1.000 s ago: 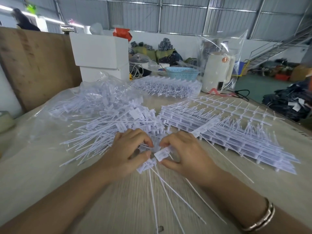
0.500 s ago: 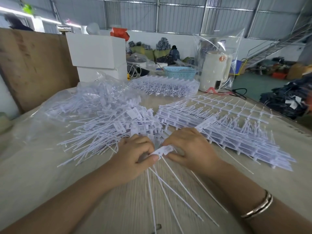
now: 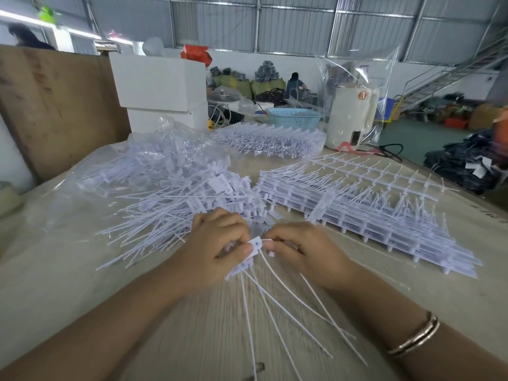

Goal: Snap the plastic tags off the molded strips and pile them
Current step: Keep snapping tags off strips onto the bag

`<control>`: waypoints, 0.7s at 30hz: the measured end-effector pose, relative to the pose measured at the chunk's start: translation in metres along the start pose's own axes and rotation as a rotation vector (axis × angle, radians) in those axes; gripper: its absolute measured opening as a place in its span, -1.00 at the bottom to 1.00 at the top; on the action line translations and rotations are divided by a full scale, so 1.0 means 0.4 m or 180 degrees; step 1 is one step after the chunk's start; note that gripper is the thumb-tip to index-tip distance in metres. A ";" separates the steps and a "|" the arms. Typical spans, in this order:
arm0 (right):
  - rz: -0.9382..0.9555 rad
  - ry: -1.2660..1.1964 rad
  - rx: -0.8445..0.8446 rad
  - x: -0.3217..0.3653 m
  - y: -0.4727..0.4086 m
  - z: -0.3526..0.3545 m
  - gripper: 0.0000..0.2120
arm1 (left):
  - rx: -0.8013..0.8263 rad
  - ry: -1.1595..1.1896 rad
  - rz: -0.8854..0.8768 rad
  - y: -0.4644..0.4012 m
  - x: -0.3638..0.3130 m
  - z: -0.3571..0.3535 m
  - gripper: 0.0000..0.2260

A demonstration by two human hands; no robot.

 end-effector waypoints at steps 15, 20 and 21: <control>-0.0260 -0.0817 0.0120 0.003 0.024 -0.005 -0.89 | 0.0272 0.0245 -0.0009 0.014 0.049 0.015 -0.81; 0.0411 0.0506 -0.0136 0.035 0.014 -0.033 -0.71 | -0.0183 -0.0304 0.0022 0.010 0.028 0.022 -0.78; 0.0431 0.0670 -0.0270 0.040 0.014 -0.033 -0.68 | -0.0262 -0.0240 0.0012 0.009 0.022 0.021 -0.77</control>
Point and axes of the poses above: each hand's wrist, its own y-axis away from the middle knuckle, its own z-axis out of the back of the hand, x = y × z, the point moved 1 cm from there along -y, towards the middle knuckle, and after that the axes turned 2 degrees about y, right-handed, at the moved point
